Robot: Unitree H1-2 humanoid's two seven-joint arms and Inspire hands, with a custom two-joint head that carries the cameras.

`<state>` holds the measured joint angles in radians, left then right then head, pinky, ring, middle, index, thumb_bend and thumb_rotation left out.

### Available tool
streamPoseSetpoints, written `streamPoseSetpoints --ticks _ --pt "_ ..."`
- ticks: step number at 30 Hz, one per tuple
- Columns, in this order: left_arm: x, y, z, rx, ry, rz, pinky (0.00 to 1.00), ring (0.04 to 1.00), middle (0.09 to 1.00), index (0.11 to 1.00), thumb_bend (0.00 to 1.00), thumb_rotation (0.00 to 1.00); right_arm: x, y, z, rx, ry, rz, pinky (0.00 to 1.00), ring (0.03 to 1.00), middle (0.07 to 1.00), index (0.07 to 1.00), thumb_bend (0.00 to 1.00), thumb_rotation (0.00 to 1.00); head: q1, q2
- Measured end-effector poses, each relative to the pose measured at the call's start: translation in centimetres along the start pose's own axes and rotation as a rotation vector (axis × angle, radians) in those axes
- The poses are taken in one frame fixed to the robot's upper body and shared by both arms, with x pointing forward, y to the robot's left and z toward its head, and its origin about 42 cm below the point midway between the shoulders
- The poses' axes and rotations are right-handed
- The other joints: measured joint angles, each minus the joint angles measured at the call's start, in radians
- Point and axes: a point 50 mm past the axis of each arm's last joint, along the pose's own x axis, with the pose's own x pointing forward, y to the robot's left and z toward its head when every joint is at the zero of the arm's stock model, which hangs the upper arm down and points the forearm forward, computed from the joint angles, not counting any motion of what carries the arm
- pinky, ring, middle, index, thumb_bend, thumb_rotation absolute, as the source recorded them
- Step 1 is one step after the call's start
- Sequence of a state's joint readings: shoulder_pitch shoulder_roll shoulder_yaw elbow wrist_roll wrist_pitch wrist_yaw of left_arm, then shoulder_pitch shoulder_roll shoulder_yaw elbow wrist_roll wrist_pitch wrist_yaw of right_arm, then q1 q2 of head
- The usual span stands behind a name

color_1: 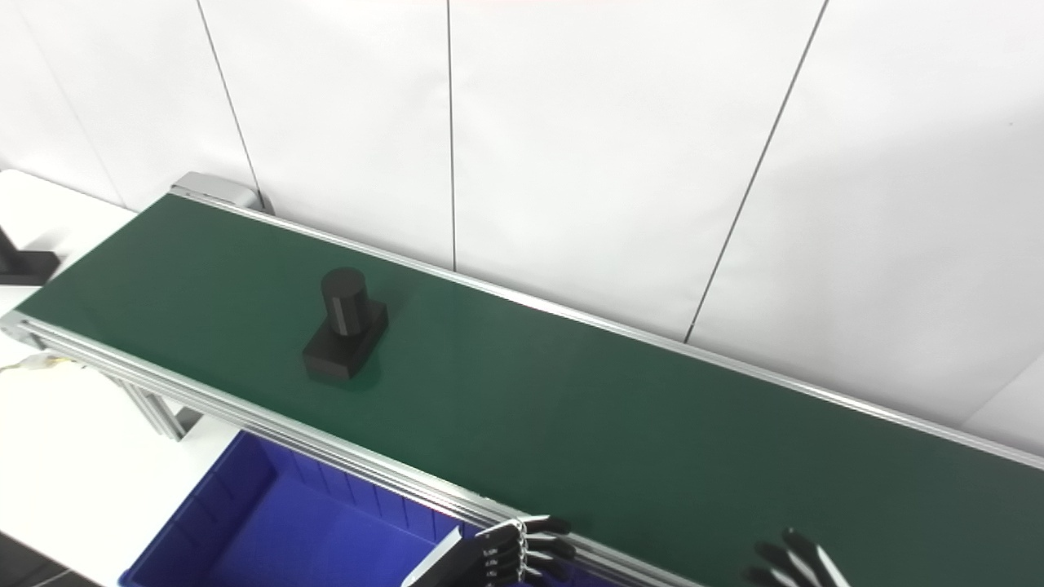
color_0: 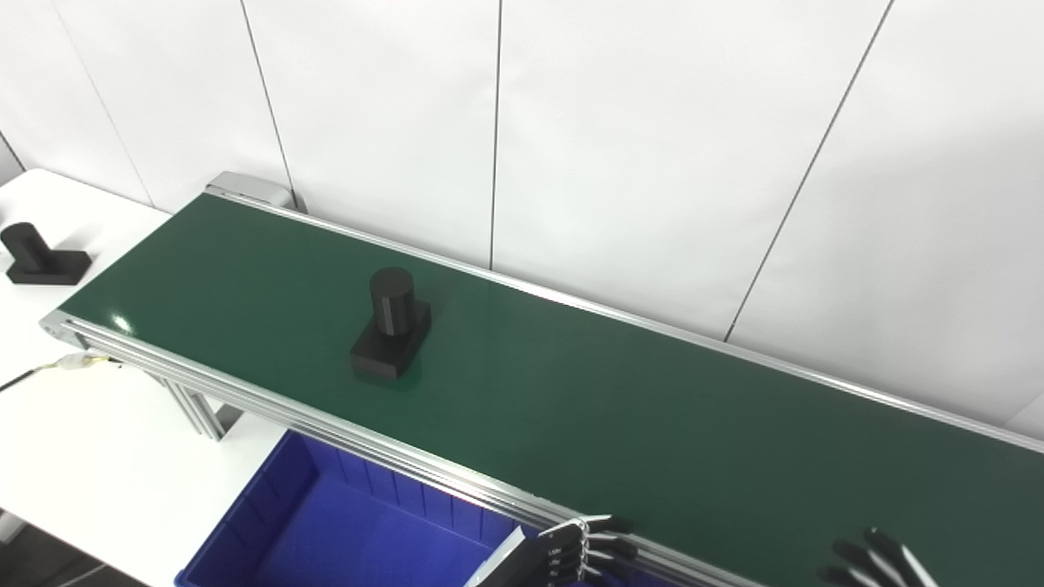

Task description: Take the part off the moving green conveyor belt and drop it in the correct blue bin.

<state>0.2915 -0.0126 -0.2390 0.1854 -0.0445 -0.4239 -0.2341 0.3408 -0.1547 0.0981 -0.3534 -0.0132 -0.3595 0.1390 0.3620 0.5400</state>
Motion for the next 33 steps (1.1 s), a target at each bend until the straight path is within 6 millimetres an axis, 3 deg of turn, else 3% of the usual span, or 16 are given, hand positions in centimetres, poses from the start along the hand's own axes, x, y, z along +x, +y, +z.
streamPoseSetpoints --ticks 4,11,15,19,33 --pt "0.2 0.1 0.0 0.002 -0.002 -0.001 0.6 0.69 0.764 0.825 0.94 0.62 1.5 -0.5 0.1 -0.024 -0.022 0.01 0.6 0.715 0.782 0.829 0.62 0.8 -0.006 0.003" --pt "0.4 0.2 0.0 0.003 -0.005 0.001 0.6 0.694 0.766 0.832 0.93 0.63 4.8 -0.9 0.2 -0.11 -0.029 0.039 0.63 0.752 0.815 0.858 0.56 0.79 -0.034 0.011" --pt "0.4 0.3 0.0 0.004 -0.004 0.005 0.61 0.701 0.77 0.84 0.92 0.66 6.2 -0.8 0.3 -0.149 -0.029 0.052 0.65 0.773 0.826 0.863 0.57 0.78 -0.086 0.026" --pt "0.4 0.4 0.1 0.005 -0.006 0.007 0.61 0.707 0.776 0.845 0.9 0.67 8.4 -0.6 0.5 -0.173 -0.042 0.063 0.67 0.771 0.817 0.847 0.56 0.69 -0.115 0.032" --pt "0.0 1.5 0.1 -0.007 -0.007 0.019 0.63 0.726 0.793 0.867 0.9 0.71 13.7 2.2 -0.4 -0.216 0.001 0.16 0.7 0.792 0.826 0.865 0.57 0.6 -0.222 0.058"
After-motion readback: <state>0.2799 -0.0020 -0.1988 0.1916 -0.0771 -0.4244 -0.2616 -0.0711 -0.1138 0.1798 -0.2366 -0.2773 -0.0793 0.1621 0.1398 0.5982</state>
